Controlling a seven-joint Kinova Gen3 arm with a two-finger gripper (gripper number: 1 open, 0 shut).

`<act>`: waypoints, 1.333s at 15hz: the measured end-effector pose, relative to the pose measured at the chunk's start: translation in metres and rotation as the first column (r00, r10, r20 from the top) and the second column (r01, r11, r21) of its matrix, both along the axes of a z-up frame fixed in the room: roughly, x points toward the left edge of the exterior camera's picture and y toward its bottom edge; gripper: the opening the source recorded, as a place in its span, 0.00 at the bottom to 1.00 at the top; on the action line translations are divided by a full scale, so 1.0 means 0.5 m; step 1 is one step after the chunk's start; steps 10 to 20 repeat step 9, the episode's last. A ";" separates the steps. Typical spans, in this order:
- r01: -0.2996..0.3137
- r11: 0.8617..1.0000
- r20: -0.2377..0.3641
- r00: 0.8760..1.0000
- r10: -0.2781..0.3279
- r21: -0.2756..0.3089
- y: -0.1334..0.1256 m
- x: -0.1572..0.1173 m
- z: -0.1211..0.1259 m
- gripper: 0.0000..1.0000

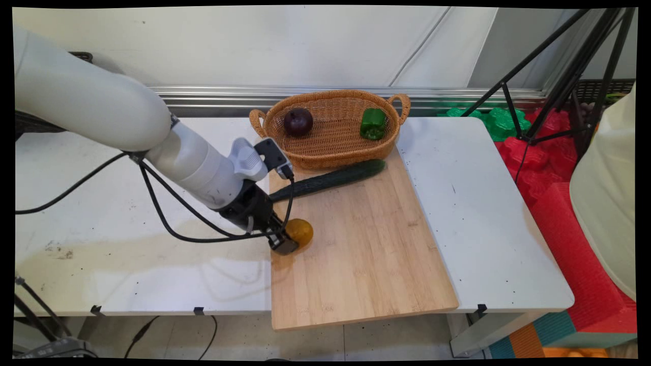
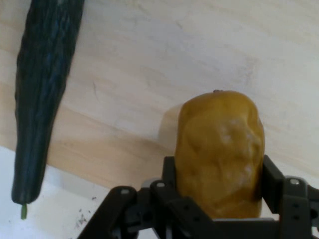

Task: Place the picked object on the cutting board

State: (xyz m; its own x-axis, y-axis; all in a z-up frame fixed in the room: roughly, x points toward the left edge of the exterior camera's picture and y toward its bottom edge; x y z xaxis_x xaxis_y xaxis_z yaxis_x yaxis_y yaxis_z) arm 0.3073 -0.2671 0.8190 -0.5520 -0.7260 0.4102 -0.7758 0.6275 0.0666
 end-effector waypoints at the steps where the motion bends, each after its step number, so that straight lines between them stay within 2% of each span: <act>1: -0.002 1.000 0.000 1.000 0.002 0.003 0.001 0.000 -0.005 0.00; 5: -0.009 1.000 0.000 1.000 0.009 0.006 0.005 0.001 -0.021 0.00; 6: -0.010 1.000 -0.001 1.000 0.010 0.005 0.006 0.001 -0.023 1.00; 20: -0.007 1.000 -0.003 1.000 0.007 -0.003 0.007 0.000 -0.023 1.00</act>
